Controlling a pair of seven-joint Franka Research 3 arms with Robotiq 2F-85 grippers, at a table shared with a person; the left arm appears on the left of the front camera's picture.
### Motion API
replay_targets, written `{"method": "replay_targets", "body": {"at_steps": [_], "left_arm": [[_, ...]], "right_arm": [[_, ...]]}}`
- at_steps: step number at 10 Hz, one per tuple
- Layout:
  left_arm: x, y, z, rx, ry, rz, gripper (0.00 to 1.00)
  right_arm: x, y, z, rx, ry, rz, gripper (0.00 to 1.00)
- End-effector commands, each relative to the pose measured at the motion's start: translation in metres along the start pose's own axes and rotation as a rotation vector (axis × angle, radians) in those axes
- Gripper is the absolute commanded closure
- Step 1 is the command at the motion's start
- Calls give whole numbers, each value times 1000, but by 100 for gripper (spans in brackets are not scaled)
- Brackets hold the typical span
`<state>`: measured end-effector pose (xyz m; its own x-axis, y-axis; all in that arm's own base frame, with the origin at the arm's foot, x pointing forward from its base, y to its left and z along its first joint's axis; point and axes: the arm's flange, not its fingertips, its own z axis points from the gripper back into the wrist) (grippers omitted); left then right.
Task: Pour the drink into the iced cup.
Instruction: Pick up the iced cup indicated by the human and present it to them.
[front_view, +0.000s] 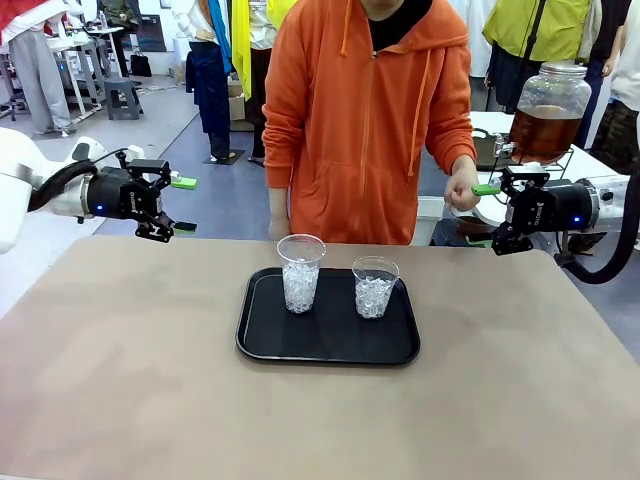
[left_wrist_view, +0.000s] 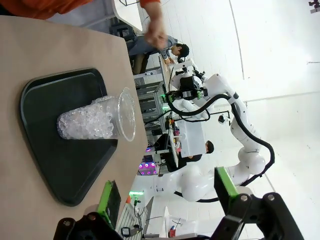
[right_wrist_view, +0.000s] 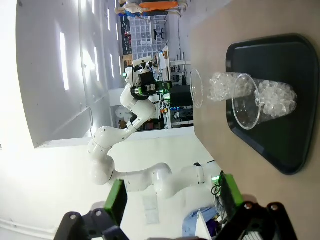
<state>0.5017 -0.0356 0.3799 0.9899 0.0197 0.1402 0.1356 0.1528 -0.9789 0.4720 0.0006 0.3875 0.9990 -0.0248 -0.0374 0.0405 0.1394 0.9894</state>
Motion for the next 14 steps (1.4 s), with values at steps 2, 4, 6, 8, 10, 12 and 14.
{"method": "replay_targets", "body": {"at_steps": [2, 4, 6, 8, 10, 12, 14], "left_arm": [[-2, -1, 0, 4, -4, -18, 0], [-2, -1, 0, 4, -4, -18, 0], [-2, -1, 0, 4, -4, -18, 0], [-2, -1, 0, 4, -4, -18, 0], [-2, -1, 0, 4, -4, -18, 0], [-2, -1, 0, 4, -4, -18, 0], [-2, -1, 0, 4, -4, -18, 0]], "right_arm": [[-1, 1, 0, -6, -7, 2, 0], [-1, 1, 0, -6, -7, 2, 0], [-1, 1, 0, -6, -7, 2, 0], [-1, 1, 0, -6, -7, 2, 0], [-1, 1, 0, -6, -7, 2, 0], [0, 0, 0, 0, 0, 0, 0], [-3, 0, -4, -31, 2, 238, 0]]}}
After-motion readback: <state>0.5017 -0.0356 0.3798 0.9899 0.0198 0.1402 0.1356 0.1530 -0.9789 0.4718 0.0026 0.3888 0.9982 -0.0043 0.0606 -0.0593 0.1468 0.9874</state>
